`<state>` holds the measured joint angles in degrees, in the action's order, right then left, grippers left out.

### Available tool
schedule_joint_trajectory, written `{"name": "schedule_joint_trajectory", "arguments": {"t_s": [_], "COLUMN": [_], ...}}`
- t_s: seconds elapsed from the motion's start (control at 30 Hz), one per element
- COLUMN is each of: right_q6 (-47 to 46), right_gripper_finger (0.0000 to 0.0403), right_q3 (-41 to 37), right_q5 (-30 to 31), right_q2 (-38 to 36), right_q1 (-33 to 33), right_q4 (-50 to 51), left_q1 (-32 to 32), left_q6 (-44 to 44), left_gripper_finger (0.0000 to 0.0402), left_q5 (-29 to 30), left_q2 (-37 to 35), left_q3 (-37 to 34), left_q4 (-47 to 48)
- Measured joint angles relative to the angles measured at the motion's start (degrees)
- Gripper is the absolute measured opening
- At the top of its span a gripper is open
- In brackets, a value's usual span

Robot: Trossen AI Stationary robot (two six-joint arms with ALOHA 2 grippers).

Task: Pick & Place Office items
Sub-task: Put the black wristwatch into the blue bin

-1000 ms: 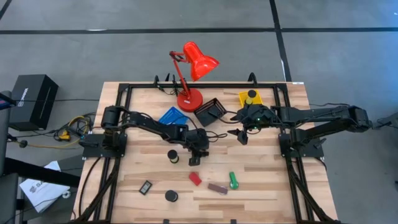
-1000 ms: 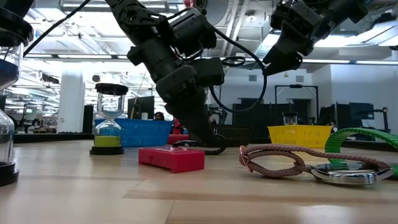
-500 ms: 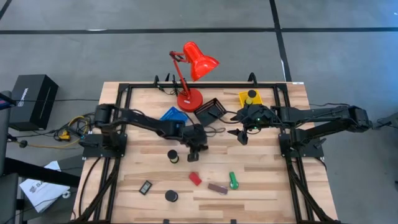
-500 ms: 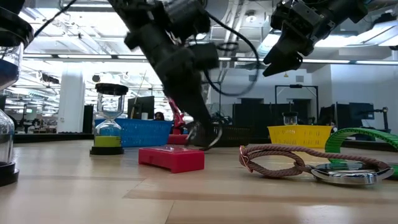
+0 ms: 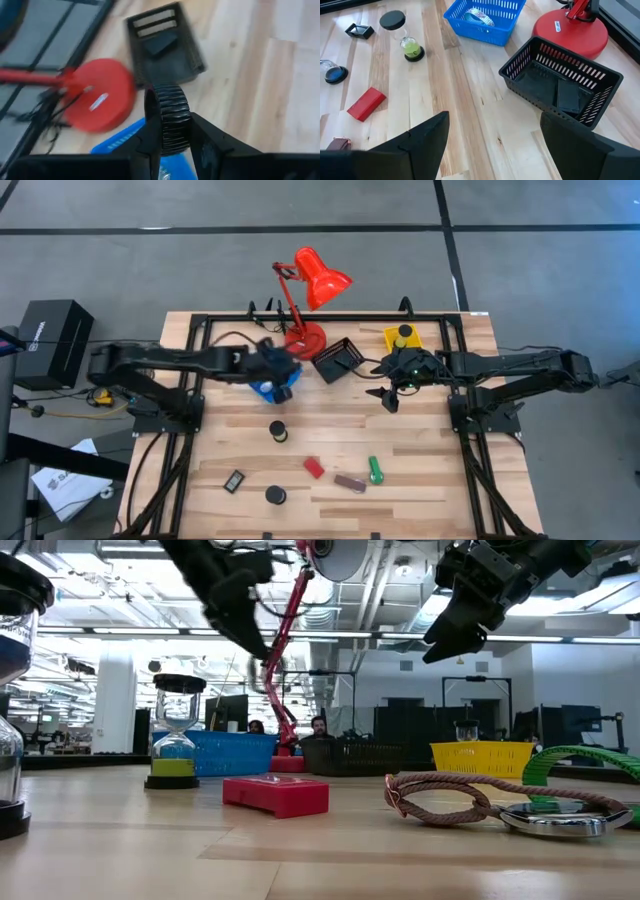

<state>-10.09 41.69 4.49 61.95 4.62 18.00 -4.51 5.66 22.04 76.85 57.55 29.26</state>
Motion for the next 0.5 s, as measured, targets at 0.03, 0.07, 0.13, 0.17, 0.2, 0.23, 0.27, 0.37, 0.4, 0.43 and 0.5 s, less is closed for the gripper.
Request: {"name": "schedule_joint_trajectory", "arguments": {"t_s": [0.03, 0.07, 0.13, 0.17, 0.2, 0.23, 0.27, 0.37, 0.4, 0.43, 0.5], "right_q6": [0.0, 0.0, 0.0, 0.0, 0.0, 0.0, 0.0, 0.0, 0.0, 0.0, 0.0], "right_gripper_finger": [0.0304, 0.0304, 0.0304, 0.0304, 0.0304, 0.0304, 0.0304, 0.0304, 0.0304, 0.0304, 0.0304], "right_q3": [0.0, 0.0, 0.0, 0.0, 0.0, 0.0, 0.0, 0.0, 0.0, 0.0, 0.0], "right_q5": [0.0, 0.0, 0.0, 0.0, 0.0, 0.0, 0.0, 0.0, 0.0, 0.0, 0.0], "right_q2": [0.0, 0.0, 0.0, 0.0, 0.0, 0.0, 0.0, 0.0, 0.0, 0.0, 0.0], "right_q1": [0.0, 0.0, 0.0, 0.0, 0.0, 0.0, 0.0, 0.0, 0.0, 0.1, 0.2], "right_q4": [0.0, 0.0, -0.1, 0.0, -0.1, -0.1, -0.1, -0.3, -0.4, -0.4, -0.7], "left_q1": [-0.6, -1.2, -2.3, -2.8, -3.2, -3.6, -3.9, -4.3, -4.3, -4.3, -4.3], "left_q6": [1.2, 2.6, 4.7, 5.8, 6.8, 7.8, 8.5, 9.8, 9.8, 9.8, 9.8], "left_gripper_finger": [0.0079, 0.0079, 0.0075, 0.0073, 0.0072, 0.0071, 0.0071, 0.0075, 0.0076, 0.0076, 0.0075], "left_q5": [0.5, 0.6, 0.6, 0.7, 0.7, 0.6, 0.7, 0.7, 0.7, 0.6, 0.6], "left_q2": [-1.8, -3.3, -6.1, -7.1, -8.0, -8.9, -9.4, -10.4, -10.2, -10.0, -9.7], "left_q3": [-1.5, -3.1, -6.6, -8.3, -9.9, -11.8, -13.3, -17.6, -18.7, -19.5, -20.6], "left_q4": [-0.4, 0.0, -0.3, -0.1, -0.6, -0.9, -1.4, -5.1, -7.2, -8.6, -10.8]}}
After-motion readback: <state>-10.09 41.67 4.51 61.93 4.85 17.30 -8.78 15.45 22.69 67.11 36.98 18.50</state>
